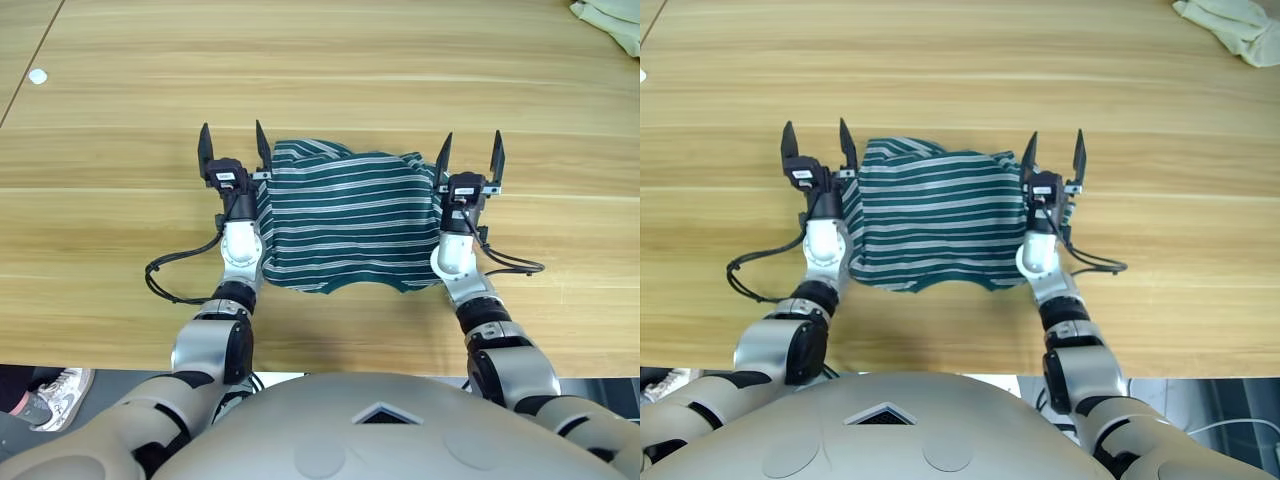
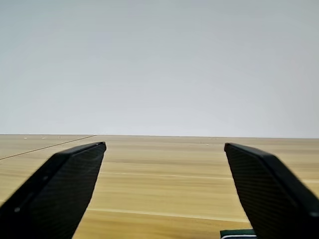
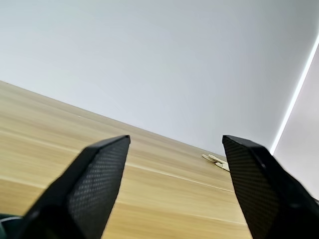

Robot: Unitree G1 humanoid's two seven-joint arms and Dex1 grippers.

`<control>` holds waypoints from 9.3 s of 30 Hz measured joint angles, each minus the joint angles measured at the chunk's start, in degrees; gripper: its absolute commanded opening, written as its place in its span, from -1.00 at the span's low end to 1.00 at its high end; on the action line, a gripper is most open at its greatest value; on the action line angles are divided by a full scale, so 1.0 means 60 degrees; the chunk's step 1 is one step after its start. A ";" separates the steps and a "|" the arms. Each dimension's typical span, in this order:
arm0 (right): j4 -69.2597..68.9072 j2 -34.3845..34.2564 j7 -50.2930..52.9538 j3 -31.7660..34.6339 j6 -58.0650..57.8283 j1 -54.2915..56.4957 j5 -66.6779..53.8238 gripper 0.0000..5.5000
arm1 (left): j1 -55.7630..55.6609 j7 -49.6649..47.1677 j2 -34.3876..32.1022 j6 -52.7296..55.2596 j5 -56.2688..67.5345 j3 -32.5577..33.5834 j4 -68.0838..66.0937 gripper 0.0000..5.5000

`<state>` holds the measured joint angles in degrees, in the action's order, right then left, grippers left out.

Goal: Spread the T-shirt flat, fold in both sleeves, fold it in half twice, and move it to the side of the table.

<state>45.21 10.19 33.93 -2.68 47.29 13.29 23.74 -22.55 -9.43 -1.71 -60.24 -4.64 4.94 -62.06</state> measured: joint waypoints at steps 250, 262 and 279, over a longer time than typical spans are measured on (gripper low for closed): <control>-0.7408 0.7187 -0.9175 -0.1409 -0.1224 -0.6357 -0.1423 -0.30 | 0.6001 0.7225 -0.6912 0.2364 -0.0028 -0.4484 0.8197 -0.04; -1.0140 0.6183 -0.9591 -0.0795 -0.1343 -0.5552 -0.2226 -0.28 | 0.6212 0.9132 -0.5894 0.3318 0.5674 -0.3970 1.0821 0.02; -0.7589 0.6736 -0.9265 -0.2582 -0.0773 -0.4982 0.0375 -0.28 | 0.4842 0.9160 -0.4682 0.3806 0.4233 -0.2124 0.9816 0.02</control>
<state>-0.33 50.61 -21.66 -18.17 42.65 -16.61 25.99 6.50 45.52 -29.80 -37.40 20.76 -7.80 -3.17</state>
